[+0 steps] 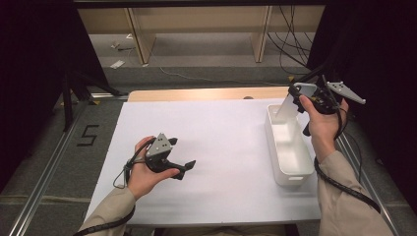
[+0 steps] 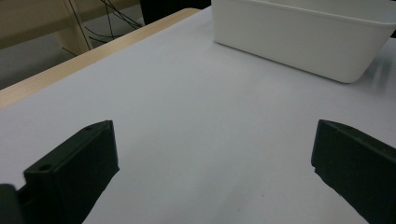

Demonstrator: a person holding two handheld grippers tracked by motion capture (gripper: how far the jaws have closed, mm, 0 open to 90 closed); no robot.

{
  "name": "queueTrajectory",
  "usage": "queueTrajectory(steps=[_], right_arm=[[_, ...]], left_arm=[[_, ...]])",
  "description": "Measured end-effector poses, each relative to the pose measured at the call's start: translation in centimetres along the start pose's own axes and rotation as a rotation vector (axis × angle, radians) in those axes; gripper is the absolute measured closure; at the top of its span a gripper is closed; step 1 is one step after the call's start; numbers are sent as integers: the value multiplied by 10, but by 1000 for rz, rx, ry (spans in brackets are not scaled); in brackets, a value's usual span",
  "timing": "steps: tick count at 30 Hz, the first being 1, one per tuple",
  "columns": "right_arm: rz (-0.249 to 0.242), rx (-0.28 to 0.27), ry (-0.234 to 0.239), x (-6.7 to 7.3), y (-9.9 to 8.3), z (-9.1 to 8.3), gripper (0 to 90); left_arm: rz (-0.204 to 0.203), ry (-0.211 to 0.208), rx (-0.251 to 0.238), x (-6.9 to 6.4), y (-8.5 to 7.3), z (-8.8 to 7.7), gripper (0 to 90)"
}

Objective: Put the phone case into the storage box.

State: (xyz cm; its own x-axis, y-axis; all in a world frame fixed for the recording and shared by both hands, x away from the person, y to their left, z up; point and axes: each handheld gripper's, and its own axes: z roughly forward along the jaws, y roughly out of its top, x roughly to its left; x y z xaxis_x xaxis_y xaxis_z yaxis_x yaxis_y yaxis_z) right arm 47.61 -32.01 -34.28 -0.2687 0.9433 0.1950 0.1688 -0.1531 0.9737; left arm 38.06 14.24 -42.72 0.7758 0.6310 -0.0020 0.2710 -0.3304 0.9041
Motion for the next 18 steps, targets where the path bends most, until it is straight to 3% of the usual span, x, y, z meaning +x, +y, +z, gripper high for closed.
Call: queueTrajectory(steps=[18], right_arm=[[-23, 10, -10, 0, -2, 7, 185]], left_arm=[[-4, 0, -4, 0, 0, 0, 0]])
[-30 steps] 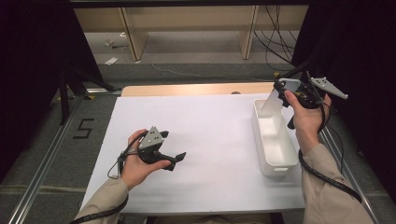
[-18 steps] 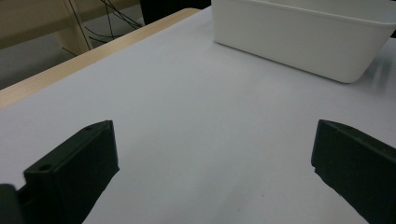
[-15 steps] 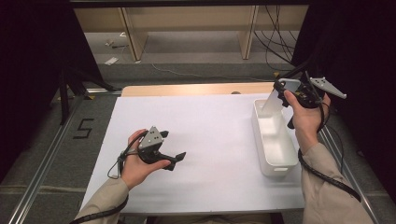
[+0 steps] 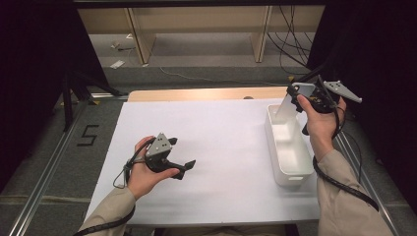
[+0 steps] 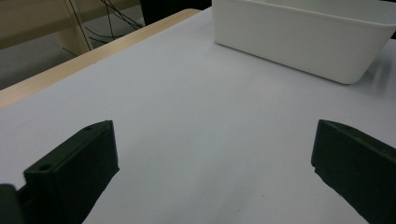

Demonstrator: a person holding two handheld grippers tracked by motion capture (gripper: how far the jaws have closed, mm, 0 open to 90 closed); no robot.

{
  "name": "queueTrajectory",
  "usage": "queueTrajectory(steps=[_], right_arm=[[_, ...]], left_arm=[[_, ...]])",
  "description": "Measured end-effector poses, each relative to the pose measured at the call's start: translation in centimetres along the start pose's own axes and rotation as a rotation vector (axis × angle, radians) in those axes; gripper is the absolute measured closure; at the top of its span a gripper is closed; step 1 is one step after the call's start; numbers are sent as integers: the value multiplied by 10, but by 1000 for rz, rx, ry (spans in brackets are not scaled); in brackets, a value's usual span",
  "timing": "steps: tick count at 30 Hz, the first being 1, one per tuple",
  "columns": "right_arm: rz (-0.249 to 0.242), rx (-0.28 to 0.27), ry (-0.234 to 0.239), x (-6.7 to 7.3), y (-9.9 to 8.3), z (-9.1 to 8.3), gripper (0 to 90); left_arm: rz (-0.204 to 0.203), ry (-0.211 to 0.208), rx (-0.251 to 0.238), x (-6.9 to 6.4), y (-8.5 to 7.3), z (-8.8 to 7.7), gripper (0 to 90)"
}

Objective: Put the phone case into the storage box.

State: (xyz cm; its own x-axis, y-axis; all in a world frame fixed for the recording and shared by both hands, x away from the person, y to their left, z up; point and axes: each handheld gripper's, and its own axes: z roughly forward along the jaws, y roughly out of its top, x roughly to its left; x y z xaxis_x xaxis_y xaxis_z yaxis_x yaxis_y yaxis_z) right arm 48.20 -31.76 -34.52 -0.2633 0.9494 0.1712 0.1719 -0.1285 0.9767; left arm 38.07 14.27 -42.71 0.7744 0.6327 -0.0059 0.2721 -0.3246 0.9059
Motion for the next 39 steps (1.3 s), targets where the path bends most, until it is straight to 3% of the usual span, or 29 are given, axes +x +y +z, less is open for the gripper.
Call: queueTrajectory(steps=[39], right_arm=[[-39, 11, -18, -1, 0, 17, 185]], left_arm=[[-4, 2, -5, 1, 0, 0, 0]])
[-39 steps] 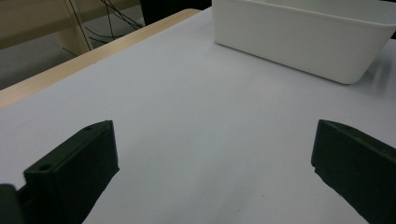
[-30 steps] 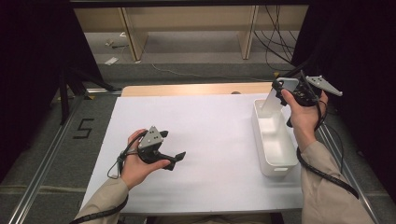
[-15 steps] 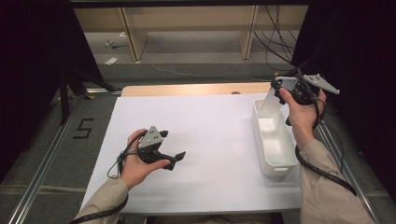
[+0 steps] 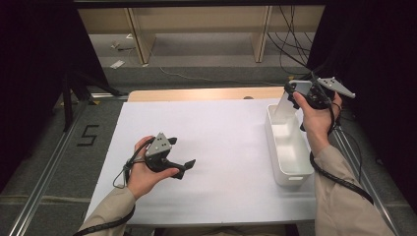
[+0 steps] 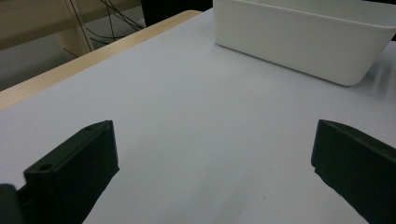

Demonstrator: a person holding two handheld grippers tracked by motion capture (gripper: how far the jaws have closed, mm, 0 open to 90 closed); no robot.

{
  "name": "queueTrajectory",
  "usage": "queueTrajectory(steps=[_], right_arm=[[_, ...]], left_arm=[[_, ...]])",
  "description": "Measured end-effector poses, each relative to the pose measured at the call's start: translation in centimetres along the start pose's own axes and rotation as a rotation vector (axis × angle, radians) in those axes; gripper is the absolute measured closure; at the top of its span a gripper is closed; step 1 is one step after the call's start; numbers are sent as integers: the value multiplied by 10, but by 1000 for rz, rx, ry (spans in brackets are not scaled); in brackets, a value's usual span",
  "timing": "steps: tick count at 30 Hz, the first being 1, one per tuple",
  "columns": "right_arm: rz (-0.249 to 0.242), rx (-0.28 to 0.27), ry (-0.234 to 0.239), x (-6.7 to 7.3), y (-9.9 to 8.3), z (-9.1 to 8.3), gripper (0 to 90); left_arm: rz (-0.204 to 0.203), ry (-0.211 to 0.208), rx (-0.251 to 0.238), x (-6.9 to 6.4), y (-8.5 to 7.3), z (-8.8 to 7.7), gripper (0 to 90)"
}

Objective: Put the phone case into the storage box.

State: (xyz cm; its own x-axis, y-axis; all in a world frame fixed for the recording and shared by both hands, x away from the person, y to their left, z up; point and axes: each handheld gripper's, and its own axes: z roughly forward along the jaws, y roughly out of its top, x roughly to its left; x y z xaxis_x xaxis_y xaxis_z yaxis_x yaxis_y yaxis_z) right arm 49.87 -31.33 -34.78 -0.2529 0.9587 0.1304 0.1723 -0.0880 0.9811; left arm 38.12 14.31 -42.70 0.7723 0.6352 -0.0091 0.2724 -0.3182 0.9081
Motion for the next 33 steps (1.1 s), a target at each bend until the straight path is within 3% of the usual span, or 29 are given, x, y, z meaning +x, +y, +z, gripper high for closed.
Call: queueTrajectory(steps=[33], right_arm=[[-21, 18, -4, 1, -3, 9, 185]], left_arm=[[0, 0, 1, 0, 0, 1, 2]])
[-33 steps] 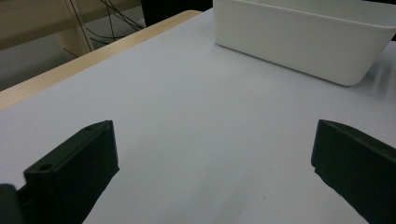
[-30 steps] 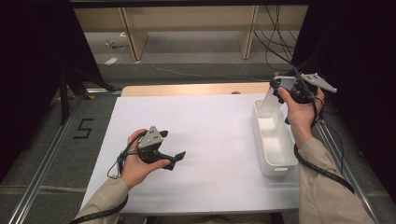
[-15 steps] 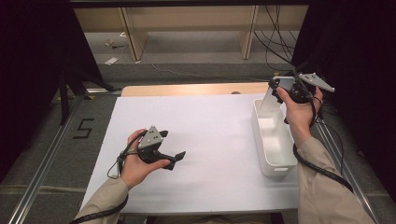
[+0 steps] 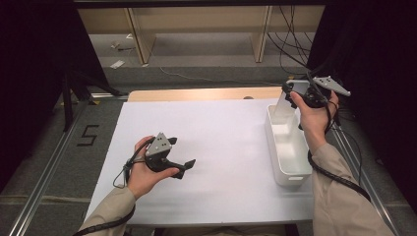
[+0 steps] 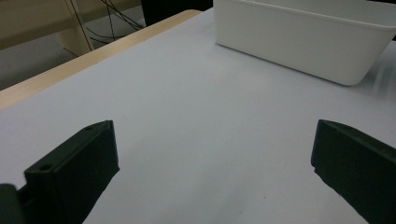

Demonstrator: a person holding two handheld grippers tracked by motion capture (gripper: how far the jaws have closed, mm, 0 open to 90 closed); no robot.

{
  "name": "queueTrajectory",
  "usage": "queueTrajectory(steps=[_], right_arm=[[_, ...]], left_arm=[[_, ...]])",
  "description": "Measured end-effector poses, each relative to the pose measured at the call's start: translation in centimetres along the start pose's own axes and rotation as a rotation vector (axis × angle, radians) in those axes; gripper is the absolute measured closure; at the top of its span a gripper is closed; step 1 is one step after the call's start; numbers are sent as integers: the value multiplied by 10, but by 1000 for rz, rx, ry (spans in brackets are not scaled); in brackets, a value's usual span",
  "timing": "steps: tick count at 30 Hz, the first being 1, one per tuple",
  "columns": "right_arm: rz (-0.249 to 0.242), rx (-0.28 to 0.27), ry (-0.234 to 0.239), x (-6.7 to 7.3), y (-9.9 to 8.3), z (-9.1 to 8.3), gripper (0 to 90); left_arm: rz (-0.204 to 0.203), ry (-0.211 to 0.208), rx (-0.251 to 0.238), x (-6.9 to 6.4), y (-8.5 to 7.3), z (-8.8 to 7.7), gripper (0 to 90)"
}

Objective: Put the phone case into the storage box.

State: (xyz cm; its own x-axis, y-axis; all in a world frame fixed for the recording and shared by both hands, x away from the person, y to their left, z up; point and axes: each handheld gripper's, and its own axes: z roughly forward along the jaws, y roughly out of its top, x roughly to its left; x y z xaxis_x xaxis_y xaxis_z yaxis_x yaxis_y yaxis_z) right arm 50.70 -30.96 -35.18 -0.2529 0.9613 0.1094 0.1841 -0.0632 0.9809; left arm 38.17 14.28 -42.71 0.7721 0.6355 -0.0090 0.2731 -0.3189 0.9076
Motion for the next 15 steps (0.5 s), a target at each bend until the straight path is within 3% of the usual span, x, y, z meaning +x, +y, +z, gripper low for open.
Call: queueTrajectory(steps=[15], right_arm=[[-14, 15, -2, 1, -4, 8, 185]], left_arm=[[2, -2, 0, 0, 0, 0, 2]])
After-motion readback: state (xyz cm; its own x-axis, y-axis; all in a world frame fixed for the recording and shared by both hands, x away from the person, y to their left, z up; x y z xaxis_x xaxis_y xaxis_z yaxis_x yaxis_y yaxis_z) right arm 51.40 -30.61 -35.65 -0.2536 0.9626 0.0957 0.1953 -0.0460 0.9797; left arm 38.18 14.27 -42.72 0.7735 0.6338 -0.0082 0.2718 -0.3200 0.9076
